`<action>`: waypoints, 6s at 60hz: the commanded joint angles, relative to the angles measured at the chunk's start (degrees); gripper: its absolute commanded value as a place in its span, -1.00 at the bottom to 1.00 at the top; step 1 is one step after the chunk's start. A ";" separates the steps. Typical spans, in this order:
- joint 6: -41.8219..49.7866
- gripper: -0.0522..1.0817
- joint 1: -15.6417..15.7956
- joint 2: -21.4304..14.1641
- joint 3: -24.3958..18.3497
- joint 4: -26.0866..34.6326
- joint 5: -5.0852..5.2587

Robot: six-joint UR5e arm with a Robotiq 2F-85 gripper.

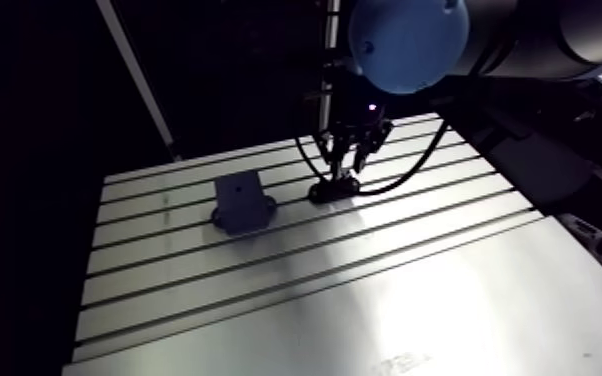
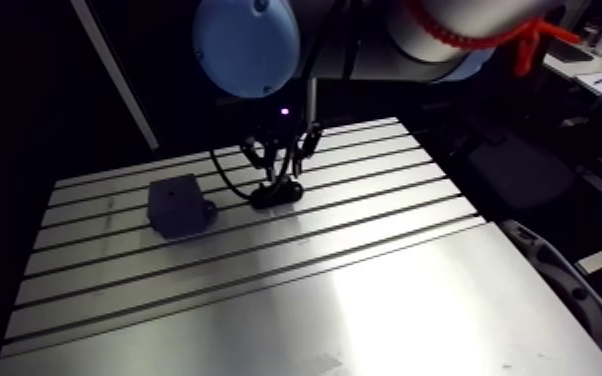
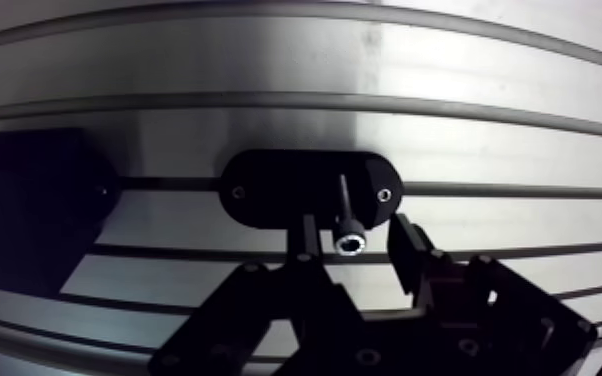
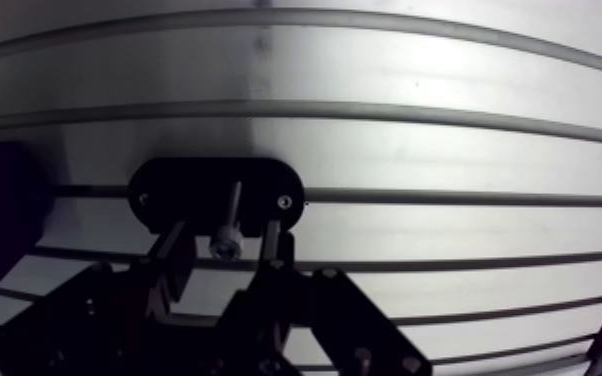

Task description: Pick up the M10 bolt and insert it into the hole until fully seated.

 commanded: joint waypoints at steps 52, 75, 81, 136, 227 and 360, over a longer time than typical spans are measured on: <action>0.18 0.20 -0.03 0.12 -0.08 -0.01 0.00; 0.35 0.25 -0.03 0.12 0.00 0.08 0.00; 0.35 0.26 -0.03 0.12 0.00 0.08 0.00; 0.53 0.36 -0.02 0.21 -0.08 -0.01 0.18; 0.97 0.71 1.38 -3.77 -4.92 2.67 1.38; 12.93 0.98 18.80 5.86 -35.33 46.19 0.88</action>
